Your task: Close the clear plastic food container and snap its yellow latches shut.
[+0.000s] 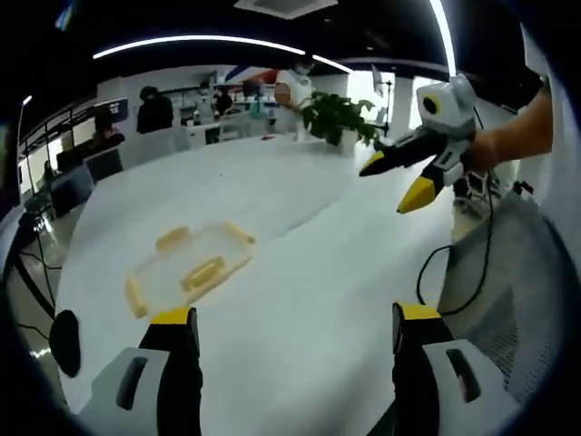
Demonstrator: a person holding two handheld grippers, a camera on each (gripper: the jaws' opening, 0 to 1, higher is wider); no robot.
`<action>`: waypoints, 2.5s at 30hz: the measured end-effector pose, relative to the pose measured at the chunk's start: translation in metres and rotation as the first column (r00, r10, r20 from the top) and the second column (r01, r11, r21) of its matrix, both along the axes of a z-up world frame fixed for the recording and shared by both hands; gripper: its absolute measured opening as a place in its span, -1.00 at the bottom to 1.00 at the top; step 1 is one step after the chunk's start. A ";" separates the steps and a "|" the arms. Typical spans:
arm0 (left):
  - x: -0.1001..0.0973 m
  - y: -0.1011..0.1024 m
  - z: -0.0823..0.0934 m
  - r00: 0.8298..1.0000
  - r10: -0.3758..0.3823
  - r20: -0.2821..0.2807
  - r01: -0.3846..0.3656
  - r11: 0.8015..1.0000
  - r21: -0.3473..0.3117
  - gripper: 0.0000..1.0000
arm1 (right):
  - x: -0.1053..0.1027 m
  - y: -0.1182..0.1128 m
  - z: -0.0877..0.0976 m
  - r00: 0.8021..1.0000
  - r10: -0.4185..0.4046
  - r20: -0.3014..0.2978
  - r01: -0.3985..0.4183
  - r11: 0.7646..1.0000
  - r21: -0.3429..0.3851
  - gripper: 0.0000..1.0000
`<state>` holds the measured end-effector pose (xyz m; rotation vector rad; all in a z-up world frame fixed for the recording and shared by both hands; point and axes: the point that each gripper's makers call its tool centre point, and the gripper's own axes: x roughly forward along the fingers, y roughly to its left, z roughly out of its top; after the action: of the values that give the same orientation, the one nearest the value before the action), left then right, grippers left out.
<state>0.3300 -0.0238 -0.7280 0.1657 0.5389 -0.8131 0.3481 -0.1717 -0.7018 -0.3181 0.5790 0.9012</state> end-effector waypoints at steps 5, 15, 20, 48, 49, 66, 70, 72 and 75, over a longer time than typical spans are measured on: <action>0.010 -0.004 0.001 1.000 -0.025 0.013 0.025 1.000 0.009 0.72 | 0.012 0.008 0.003 1.000 -0.005 0.008 0.005 1.000 0.020 0.16; 0.034 -0.002 0.006 0.999 -0.028 0.042 0.027 1.000 0.016 0.70 | 0.029 0.015 -0.003 1.000 0.021 0.009 -0.021 1.000 0.006 0.14; 0.042 -0.001 0.008 0.998 -0.031 0.049 0.030 0.999 0.017 0.70 | 0.035 0.018 -0.006 0.999 0.037 0.005 -0.037 0.999 -0.004 0.13; 0.066 0.025 -0.007 0.999 -0.029 0.023 0.028 0.998 0.057 0.68 | 0.060 0.052 -0.019 0.986 0.164 -0.025 -0.165 0.985 -0.050 0.07; 0.067 0.026 -0.007 0.999 -0.029 0.023 0.028 0.998 0.061 0.68 | 0.061 0.053 -0.019 0.986 0.167 -0.026 -0.168 0.984 -0.052 0.07; 0.079 0.043 -0.019 0.999 -0.046 0.010 0.044 0.994 0.103 0.63 | 0.075 0.068 -0.027 0.969 0.244 -0.042 -0.247 0.964 -0.094 0.07; 0.082 0.049 -0.022 0.999 -0.053 0.009 0.052 0.991 0.121 0.63 | 0.079 0.069 -0.031 0.966 0.255 -0.049 -0.259 0.961 -0.102 0.06; 0.084 0.053 -0.024 0.998 -0.056 0.008 0.054 0.990 0.129 0.62 | 0.081 0.070 -0.033 0.963 0.265 -0.050 -0.269 0.957 -0.112 0.06; 0.087 0.057 -0.026 0.998 -0.055 0.003 0.054 0.989 0.137 0.62 | 0.084 0.071 -0.036 0.960 0.274 -0.055 -0.279 0.954 -0.115 0.06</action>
<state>0.4173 0.0336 -0.7541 0.3104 0.5865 -0.8288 0.4321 -0.1008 -0.7374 -0.5021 0.6361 1.1460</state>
